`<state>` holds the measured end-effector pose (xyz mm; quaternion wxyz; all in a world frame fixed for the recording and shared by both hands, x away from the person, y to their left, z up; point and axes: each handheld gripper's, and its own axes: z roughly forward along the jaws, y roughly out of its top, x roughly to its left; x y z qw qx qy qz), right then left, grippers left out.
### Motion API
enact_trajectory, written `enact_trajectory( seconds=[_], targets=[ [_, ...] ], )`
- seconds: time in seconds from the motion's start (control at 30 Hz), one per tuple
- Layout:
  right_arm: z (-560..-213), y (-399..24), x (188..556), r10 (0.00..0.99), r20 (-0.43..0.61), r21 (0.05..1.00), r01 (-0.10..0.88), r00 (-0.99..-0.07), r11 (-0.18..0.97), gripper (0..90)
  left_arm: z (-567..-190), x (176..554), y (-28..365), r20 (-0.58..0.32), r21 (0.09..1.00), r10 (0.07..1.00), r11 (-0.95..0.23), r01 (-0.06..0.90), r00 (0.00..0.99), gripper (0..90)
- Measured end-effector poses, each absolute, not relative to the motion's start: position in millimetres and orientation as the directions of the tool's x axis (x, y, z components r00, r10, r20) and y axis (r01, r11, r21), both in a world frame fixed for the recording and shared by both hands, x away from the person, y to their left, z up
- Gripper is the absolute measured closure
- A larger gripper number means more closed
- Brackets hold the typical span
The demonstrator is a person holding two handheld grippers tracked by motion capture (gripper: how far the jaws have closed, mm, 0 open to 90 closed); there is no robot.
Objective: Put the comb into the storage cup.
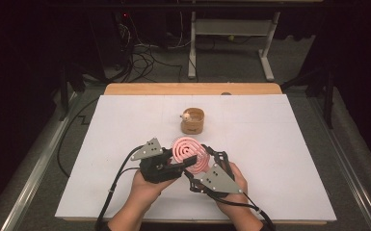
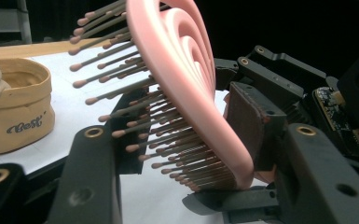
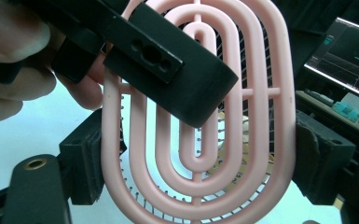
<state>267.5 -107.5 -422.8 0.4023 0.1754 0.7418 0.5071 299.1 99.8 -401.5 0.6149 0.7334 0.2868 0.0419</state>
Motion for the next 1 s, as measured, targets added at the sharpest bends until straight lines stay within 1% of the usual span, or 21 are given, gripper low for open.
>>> enact_trajectory(
  seconds=[0.1, 0.37, 0.73, 1.0],
  targets=[
    [-423.8, -105.7, 266.5, 0.663, -0.436, 0.885, -0.157, -0.609, 0.438, 20.2, -401.1, 299.4, 100.6, -0.29, 0.925, 0.477, -0.082, 0.37, 0.83, 52.4],
    [-422.5, -105.2, 265.6, 0.658, -0.449, 0.878, -0.164, -0.604, 0.449, 20.2, -400.2, 300.1, 101.8, -0.297, 0.924, 0.462, -0.084, 0.374, 0.836, 52.9],
    [-422.5, -105.0, 266.5, 0.657, -0.455, 0.875, -0.164, -0.601, 0.456, 20.2, -400.3, 300.6, 101.5, -0.29, 0.925, 0.465, -0.087, 0.37, 0.836, 53.0],
    [-422.4, -104.4, 265.4, 0.655, -0.469, 0.867, -0.167, -0.593, 0.469, 20.1, -399.5, 299.9, 100.9, -0.296, 0.921, 0.458, -0.096, 0.378, 0.838, 55.1]
  ],
)
